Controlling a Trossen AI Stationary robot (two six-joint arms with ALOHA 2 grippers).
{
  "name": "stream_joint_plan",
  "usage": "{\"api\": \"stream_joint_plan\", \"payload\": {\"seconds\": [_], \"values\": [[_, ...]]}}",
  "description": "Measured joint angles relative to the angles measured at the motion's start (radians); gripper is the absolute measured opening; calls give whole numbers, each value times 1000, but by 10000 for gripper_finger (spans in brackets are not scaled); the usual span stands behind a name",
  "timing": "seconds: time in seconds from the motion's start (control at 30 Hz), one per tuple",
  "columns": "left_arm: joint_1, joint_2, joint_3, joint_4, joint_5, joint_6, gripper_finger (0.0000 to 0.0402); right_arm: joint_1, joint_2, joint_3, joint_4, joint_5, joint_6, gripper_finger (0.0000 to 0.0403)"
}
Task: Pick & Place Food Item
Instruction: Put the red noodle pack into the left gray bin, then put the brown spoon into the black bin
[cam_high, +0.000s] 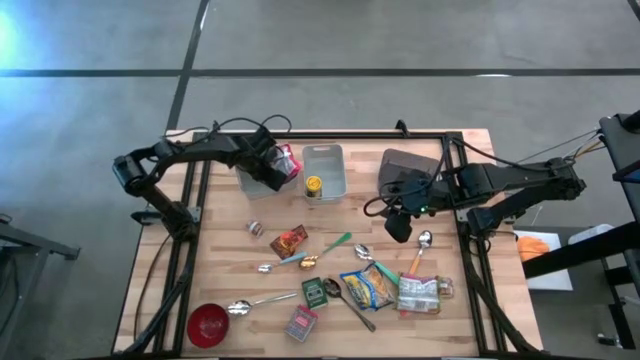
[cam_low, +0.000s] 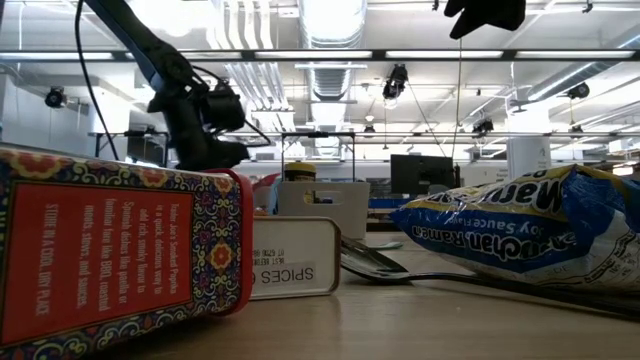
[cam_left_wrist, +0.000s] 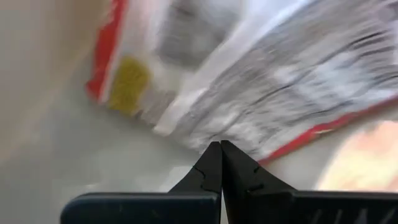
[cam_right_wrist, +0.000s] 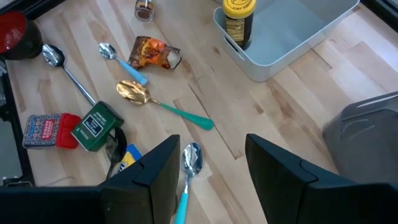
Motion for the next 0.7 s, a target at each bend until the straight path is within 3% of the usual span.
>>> {"api": "stream_joint_plan", "payload": {"seconds": [0.33, 0.7], "values": [[2, -9, 2, -74, -28, -20, 0, 0, 0, 1, 0, 0, -5, 178], [2, -112, 3, -159, -90, 2, 0, 0, 0, 0, 0, 0, -19, 178]]}}
